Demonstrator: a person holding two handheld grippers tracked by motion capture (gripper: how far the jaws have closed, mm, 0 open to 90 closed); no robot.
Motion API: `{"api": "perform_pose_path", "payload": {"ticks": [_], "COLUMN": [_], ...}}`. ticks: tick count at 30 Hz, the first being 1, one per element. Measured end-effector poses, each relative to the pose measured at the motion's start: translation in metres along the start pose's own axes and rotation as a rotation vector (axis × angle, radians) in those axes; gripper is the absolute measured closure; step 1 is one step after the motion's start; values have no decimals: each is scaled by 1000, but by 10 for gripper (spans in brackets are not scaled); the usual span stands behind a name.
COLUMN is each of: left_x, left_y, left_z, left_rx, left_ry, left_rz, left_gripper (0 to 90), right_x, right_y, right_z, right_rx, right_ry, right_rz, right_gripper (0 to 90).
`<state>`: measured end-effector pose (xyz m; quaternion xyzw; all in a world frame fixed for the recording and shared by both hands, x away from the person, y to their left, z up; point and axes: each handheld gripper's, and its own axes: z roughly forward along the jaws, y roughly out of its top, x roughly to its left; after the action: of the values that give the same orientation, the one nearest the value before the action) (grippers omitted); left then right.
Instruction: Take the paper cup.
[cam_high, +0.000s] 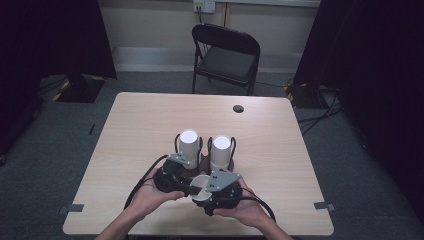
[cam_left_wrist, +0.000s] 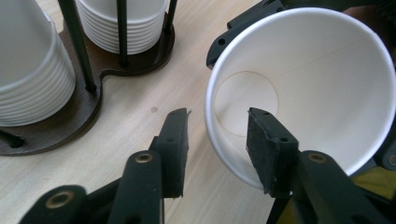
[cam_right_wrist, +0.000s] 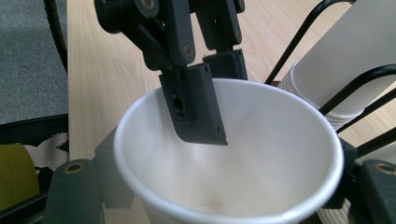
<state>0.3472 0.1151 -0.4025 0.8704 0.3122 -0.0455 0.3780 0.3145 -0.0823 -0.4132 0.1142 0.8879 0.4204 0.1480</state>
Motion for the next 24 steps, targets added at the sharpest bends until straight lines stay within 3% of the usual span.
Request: {"api": "perform_pose_path", "payload": {"ticks": [3,9,10,14,21,24], "left_x": [-2,-6,-6,-3,3,6], "left_y": [-1,-1,-2,-6,-12,-14], "left_z": [-3,0,-1,-3,-10,-13], "left_rx": [-20,-89,-83,-125,-211,-235], "left_ry": [44,87,93,110,116,174], "left_rz": [30,43,48,25,-5,-23], "left_gripper": [513,387,367,296,273,199], "right_x": [-1,-5,-6,-8,-12,-15], "right_y": [0,-2,-2,-4,-6,-7], "right_z": [0,0,0,-2,-2,-2], "right_rx": [0,4,5,9,10,10], "right_ry": [-4,-13,-18,-20,-22,-24], "right_rz": [5,23,22,30,59,67], "right_gripper": [260,260,260,260,262,263]}}
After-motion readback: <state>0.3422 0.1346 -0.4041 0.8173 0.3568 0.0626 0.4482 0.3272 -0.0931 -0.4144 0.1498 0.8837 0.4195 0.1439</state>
